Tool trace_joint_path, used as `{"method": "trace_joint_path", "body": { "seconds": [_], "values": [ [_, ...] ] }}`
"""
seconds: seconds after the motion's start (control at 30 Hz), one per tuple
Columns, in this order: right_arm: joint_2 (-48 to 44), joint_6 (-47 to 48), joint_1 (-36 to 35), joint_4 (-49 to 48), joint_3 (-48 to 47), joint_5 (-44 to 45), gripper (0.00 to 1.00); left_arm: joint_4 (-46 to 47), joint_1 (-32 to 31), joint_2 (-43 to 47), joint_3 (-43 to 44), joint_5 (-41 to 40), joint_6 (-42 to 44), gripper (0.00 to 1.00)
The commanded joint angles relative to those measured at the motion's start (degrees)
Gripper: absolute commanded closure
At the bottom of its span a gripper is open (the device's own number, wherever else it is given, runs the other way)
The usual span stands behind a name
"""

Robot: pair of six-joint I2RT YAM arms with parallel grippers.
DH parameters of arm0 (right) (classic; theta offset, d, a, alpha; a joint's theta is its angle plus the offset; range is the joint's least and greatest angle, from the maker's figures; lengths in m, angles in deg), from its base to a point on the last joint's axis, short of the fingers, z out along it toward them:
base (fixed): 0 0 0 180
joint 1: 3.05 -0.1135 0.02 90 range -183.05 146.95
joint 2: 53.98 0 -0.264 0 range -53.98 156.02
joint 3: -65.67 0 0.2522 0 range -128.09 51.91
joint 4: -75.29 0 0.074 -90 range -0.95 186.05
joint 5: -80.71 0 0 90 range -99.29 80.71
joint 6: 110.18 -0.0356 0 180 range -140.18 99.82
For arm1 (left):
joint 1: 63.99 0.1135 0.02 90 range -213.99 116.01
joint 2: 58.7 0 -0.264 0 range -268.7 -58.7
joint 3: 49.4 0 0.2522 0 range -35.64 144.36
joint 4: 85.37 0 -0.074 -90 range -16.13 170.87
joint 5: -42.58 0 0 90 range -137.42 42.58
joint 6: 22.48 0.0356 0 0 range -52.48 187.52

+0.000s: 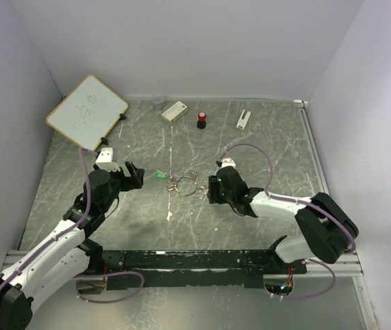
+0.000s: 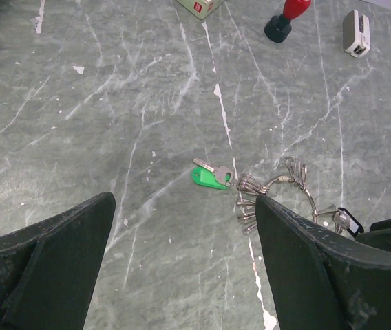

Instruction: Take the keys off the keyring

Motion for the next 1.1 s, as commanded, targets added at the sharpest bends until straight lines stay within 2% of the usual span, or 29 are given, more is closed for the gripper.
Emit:
{"method": "trace_joint_path", "body": {
  "seconds": [0.0, 0.63, 1.07],
  "values": [
    [1.0, 0.2, -0.4, -3.1, -0.9, 1.7, 0.51, 0.0, -0.2, 0.8, 0.4, 1.3, -0.5, 0.06],
    [11.7, 0.8, -1.4, -3.4, -6.4, 1.9, 0.50, 1.2, -0.2, 0.0, 0.0, 1.8, -0.2, 0.06],
    [17.7, 1.0, -3.5, -0.8, -9.9, 1.5, 0.56, 0.3, -0.2, 1.6, -0.2, 0.2, 0.1, 0.06]
  ]
}}
